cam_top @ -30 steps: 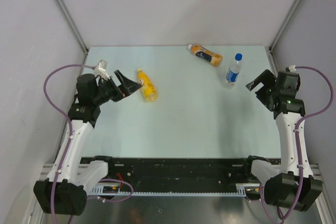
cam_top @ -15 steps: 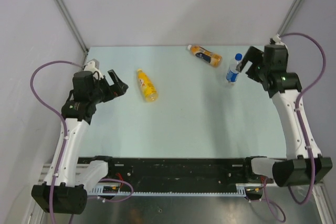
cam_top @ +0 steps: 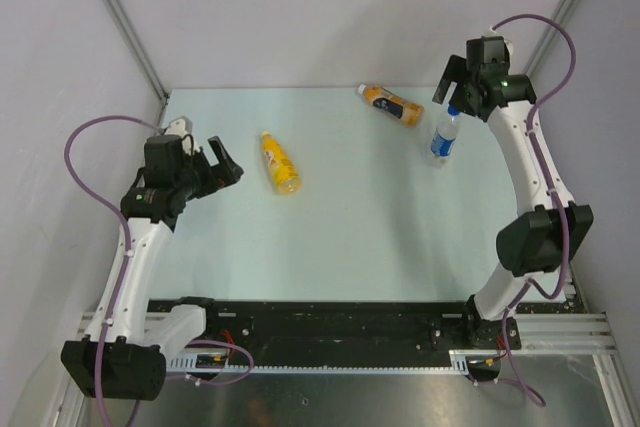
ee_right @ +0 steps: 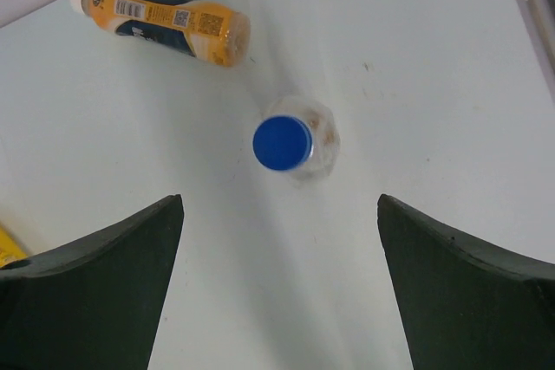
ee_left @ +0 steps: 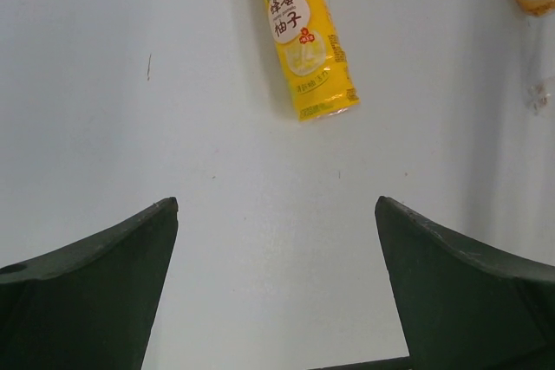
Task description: Unscrew the bottle caps
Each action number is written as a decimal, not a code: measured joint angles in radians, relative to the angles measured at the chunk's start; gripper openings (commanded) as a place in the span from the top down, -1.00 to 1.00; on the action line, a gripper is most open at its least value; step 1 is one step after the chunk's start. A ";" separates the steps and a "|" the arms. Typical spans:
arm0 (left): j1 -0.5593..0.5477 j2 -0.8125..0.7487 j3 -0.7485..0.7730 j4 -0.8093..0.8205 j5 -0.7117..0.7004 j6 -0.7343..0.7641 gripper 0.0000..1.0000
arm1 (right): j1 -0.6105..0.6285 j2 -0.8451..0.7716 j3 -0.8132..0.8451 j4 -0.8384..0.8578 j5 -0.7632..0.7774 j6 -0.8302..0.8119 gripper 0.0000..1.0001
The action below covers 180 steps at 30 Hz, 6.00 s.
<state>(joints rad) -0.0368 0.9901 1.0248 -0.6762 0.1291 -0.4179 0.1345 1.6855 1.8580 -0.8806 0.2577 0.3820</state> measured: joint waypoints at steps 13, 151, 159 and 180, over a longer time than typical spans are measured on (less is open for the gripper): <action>0.001 0.083 -0.014 0.010 0.119 0.011 -0.99 | -0.002 0.195 0.119 -0.055 0.003 -0.053 -0.21; -0.615 0.162 -0.047 0.202 -0.045 0.440 0.46 | 0.031 -0.385 -0.503 0.364 -0.848 0.223 -0.99; -0.733 0.126 -0.047 0.197 -0.255 0.436 0.55 | 0.114 -0.385 -0.503 0.384 -0.779 0.242 -0.96; -1.077 0.329 0.088 0.127 -0.938 0.445 0.82 | 0.161 -0.384 -0.503 0.456 -0.788 0.303 -0.49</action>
<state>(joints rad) -1.1133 1.3190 1.1130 -0.5488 -0.8085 0.0273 0.2955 1.3018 1.3552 -0.4248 -0.5301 0.6853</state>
